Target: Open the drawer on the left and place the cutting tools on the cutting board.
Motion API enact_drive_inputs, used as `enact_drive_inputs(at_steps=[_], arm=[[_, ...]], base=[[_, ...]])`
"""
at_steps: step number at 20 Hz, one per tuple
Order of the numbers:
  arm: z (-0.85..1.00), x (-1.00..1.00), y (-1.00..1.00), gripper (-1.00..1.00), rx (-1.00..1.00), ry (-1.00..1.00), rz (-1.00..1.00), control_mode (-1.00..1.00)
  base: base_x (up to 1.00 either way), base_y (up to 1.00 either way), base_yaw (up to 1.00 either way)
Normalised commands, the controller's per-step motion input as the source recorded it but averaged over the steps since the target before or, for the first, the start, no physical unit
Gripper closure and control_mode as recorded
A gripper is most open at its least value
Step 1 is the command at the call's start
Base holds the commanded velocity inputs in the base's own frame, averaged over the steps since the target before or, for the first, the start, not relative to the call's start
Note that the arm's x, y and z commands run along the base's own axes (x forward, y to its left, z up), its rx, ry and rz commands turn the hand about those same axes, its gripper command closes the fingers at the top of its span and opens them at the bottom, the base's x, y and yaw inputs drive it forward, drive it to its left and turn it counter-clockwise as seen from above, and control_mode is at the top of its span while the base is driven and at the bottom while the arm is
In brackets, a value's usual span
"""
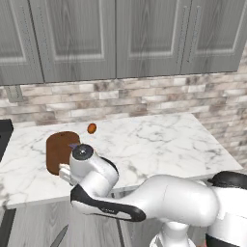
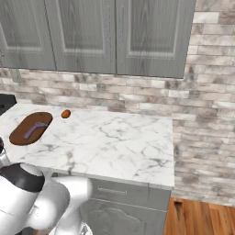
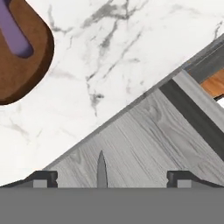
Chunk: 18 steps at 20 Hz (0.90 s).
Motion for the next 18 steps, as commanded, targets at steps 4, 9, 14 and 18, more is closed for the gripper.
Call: enact_drive_inputs(at_steps=[4, 9, 14, 18], arm=[[0.02, -0.6, 0.0, -1.0, 0.13, 0.15, -0.16, -1.0], [0.05, -0.19, 0.0, -1.0, 0.08, 0.28, -0.05, -1.0], [-0.01, 0.0, 0.0, -1.0, 0.0, 0.11, 0.0, -1.0], [-0.15, 0.0, 0.0, -1.0, 0.0, 0.0, 0.0, -1.0]], base=[[0.0, 0.0, 0.0], [0.0, 0.0, 0.0], [0.0, 0.0, 0.0], [0.0, 0.0, 0.0]])
